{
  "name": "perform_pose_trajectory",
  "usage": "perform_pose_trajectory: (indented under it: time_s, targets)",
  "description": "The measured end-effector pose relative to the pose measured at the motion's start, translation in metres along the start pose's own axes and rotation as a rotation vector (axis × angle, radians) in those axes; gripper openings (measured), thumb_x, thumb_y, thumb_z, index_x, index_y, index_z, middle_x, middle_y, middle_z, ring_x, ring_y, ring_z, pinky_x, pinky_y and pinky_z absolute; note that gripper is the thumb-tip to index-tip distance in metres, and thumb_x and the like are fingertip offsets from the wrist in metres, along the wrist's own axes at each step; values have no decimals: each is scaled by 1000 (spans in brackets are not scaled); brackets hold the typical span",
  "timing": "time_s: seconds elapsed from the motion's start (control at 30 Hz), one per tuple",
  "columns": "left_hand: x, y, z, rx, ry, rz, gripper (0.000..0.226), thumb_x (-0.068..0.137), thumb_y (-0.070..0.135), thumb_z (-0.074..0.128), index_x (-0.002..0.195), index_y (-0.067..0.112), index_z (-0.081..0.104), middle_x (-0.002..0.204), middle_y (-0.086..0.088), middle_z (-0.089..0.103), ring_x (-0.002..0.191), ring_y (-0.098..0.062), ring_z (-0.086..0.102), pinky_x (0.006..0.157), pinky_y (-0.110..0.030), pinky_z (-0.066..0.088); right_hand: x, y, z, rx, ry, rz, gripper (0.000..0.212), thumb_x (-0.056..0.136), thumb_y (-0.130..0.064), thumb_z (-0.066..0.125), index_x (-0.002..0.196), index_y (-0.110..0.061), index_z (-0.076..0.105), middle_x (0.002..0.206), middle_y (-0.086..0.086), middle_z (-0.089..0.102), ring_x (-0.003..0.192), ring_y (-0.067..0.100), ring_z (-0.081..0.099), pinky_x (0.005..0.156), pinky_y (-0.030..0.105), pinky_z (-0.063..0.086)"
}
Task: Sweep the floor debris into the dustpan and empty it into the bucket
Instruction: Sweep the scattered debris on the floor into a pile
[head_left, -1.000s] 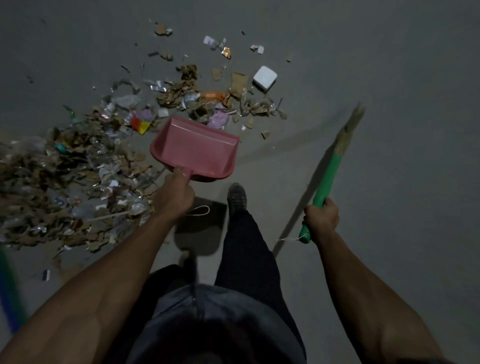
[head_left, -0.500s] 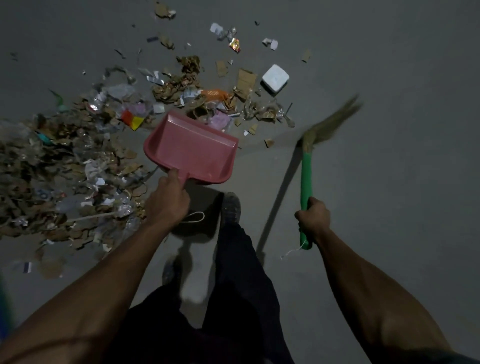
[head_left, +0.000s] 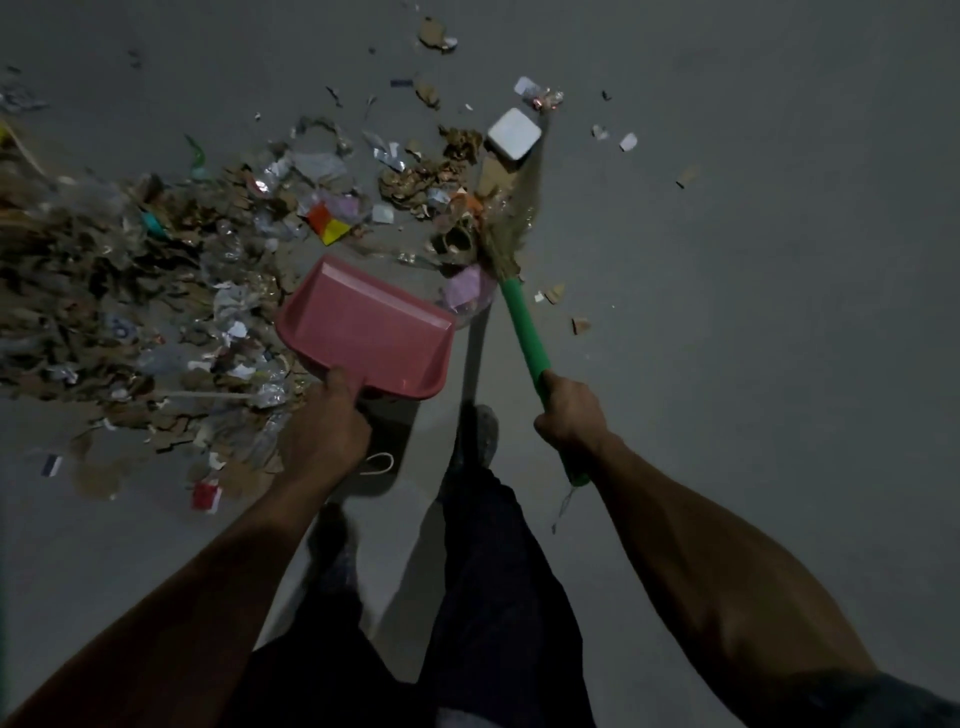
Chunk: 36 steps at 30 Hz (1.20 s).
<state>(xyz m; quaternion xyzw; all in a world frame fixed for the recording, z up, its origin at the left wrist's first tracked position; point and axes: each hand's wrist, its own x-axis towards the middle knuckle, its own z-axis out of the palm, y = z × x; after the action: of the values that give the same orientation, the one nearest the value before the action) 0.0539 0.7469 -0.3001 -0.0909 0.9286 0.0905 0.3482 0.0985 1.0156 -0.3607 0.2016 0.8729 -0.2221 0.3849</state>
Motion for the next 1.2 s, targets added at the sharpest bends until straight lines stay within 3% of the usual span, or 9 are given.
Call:
perform_pose_trajectory:
  time_s: [0.1,0.37,0.53,0.63,0.77,0.9,1.07,1.2]
  targets:
    - [-6,-23,2,10,6,-43,35,90,12,50,122,12,37,115,-21,51,100,-41,56,75,-45,43,6,-35,9,-24,-33,-68,38,79,-8,61,117,-10,53,101,15,63,81,30,59,66,35,50]
    - [-22,-76,10,-40,23,-141,37,87,10,47,124,11,38,120,-22,51,106,-41,55,87,-52,48,6,-102,24,-180,-91,-288,46,81,-9,63,126,-11,53,109,15,63,88,29,60,69,34,48]
    - [-38,-97,10,-34,13,-110,37,88,13,48,123,10,37,121,-24,51,104,-43,56,86,-51,48,-47,-83,16,-146,-24,-334,61,77,-7,62,135,-18,49,108,16,62,92,33,61,71,36,51]
    - [-50,-102,5,-29,-5,-71,36,89,15,47,122,8,35,118,-25,51,102,-45,56,86,-52,48,-97,-51,22,-33,58,-242,66,73,-6,60,137,-20,49,106,18,64,93,36,62,70,35,51]
    - [-61,-102,-1,-23,-2,-37,40,88,12,49,125,7,35,121,-26,50,107,-46,54,88,-50,44,-150,-14,41,162,174,-46,75,74,-4,63,145,-17,44,119,16,65,103,34,63,82,36,53]
    - [-64,-98,-5,-16,-13,-12,41,87,11,47,126,7,35,123,-26,49,110,-47,53,88,-49,43,-177,14,55,328,271,176,67,75,-4,63,139,-14,49,117,14,66,92,37,66,80,47,57]
    - [-61,-95,-7,-35,0,-9,40,90,13,48,128,8,34,124,-25,46,111,-47,51,89,-51,42,-183,40,56,481,232,443,47,76,-3,61,123,-7,54,86,17,66,66,36,67,61,49,60]
    - [-56,-95,-5,-32,3,-31,41,90,13,45,129,10,34,124,-25,47,111,-47,51,90,-52,42,-165,38,55,452,113,457,45,77,1,63,121,-1,58,79,14,64,58,31,67,58,43,61]
